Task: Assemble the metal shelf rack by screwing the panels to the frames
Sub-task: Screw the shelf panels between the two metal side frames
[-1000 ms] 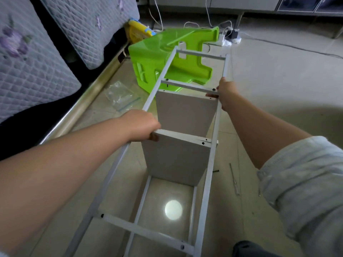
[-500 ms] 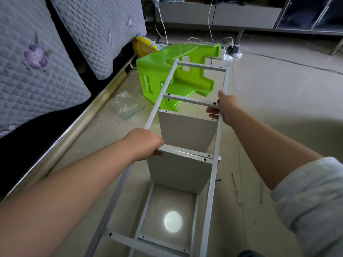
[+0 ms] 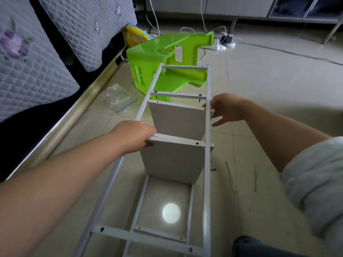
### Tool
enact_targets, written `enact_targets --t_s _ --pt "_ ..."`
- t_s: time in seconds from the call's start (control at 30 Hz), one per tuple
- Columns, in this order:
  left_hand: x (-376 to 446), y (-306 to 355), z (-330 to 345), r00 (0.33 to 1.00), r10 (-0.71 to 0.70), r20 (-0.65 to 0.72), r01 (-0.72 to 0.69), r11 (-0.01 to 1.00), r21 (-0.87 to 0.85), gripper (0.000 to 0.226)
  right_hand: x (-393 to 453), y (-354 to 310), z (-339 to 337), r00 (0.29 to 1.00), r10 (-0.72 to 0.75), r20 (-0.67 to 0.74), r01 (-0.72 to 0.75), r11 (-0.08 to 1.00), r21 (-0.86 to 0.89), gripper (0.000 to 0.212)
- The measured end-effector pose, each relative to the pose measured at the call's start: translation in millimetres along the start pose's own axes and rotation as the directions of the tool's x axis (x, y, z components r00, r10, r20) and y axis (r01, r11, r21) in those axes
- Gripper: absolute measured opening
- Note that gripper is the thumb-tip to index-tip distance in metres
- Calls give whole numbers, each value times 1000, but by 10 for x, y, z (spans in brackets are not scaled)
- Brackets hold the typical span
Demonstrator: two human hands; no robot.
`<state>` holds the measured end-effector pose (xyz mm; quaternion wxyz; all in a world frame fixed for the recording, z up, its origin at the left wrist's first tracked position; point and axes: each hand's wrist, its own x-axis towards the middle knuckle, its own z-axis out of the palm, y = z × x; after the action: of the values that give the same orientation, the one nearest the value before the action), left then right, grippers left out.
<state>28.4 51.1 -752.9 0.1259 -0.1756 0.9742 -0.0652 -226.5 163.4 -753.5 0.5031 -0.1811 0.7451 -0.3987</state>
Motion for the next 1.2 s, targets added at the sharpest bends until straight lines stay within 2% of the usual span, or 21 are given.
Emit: enact_targets --t_s 0.1,0.17,0.27,0.37,0.43,0.6,0.7,0.8,0.9,0.97,1.1,1.2 --pt "-3 -1 -5 996 34 79 -39 997 64 12 172 47 -24 996 90 -27 -92 991 -94 27" --pt "39 -17 -41 983 70 167 -84 993 81 19 317 21 75 993 59 -100 -67 995 -77 28" --pt "135 -48 -93 968 163 193 -177 983 58 16 508 19 260 992 -1 -124 19 989 145 33" --pt "182 -87 -85 970 169 173 -174 985 12 16 610 109 232 999 -33 28 18 909 417 53" --pt "192 -130 -49 978 135 157 -131 991 -41 15 639 132 125 993 -60 105 4 883 470 65" --pt "216 -114 -25 977 107 187 -84 988 -128 6 688 63 17 993 -73 95 41 952 304 55" --pt "274 -78 -73 956 121 267 -100 991 -91 14 663 -12 75 998 -8 64 -2 988 153 51" --pt "317 -62 -153 924 148 351 -132 989 -70 5 570 -212 216 1000 11 28 -11 1000 -10 46" --pt "333 -45 -248 909 135 394 -127 991 -47 18 412 -544 428 1000 -4 19 7 986 -164 39" --pt "335 -14 -281 903 120 412 -119 993 -28 23 334 -754 597 1000 -20 -12 17 979 -205 36" --pt "327 84 -250 920 41 389 -36 999 -21 28 354 -927 981 993 0 -122 -35 957 -287 27" --pt "258 116 -173 959 0 285 50 985 -168 27 440 -904 1179 964 -57 -258 -46 926 -374 29"
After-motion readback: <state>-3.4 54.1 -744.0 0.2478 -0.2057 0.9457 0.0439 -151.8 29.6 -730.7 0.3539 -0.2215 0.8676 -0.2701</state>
